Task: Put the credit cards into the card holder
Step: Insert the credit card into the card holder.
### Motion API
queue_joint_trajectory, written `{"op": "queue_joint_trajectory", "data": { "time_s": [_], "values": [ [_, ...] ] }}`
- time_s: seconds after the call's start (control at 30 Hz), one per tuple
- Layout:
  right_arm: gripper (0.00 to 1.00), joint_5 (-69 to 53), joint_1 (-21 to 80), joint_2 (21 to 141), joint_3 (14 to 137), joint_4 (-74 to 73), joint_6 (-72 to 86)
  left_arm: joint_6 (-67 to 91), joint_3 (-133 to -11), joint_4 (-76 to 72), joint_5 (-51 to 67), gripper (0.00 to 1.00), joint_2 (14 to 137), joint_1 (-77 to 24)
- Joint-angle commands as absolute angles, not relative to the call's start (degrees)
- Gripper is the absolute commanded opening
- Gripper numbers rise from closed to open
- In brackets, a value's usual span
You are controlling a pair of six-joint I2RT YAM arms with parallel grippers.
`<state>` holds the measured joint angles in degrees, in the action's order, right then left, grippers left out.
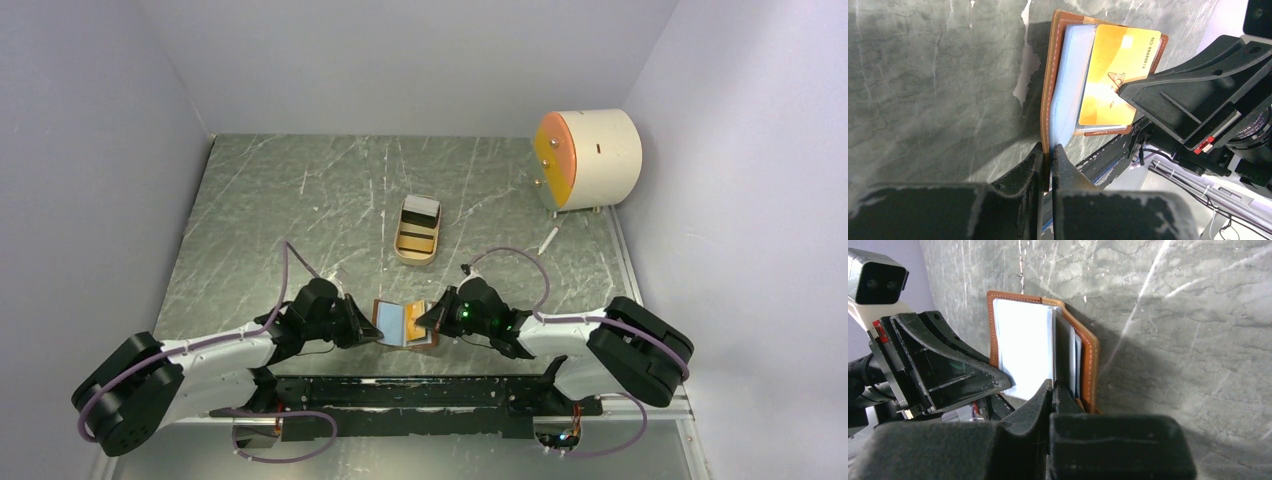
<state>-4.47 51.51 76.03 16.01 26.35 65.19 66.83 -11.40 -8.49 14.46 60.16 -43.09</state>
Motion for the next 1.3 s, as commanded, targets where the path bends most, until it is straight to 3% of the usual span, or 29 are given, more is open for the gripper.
{"op": "queue_joint_trajectory", "data": {
  "time_s": [0.0, 0.4, 0.87, 1.27],
  "values": [
    [0.0, -2.73, 51.82, 77.23, 14.57, 30.09, 66.24, 68.89, -9.53, -14.21, 17.97, 0.09, 62.51, -42.76],
    [0.0, -2.04, 53.95, 79.24, 12.73, 32.21, 68.29, 70.05, -8.72, -14.41, 17.99, 0.09, 62.61, -42.72],
    [0.0, 5.82, 58.95, 75.42, 13.01, 24.37, 73.13, 69.74, -8.96, -13.8, 17.4, 0.09, 62.81, -42.72],
    [0.0, 5.39, 59.68, 79.07, 12.66, 29.33, 76.96, 69.24, -9.65, -13.34, 17.44, 0.09, 63.37, -42.74]
  ]
}}
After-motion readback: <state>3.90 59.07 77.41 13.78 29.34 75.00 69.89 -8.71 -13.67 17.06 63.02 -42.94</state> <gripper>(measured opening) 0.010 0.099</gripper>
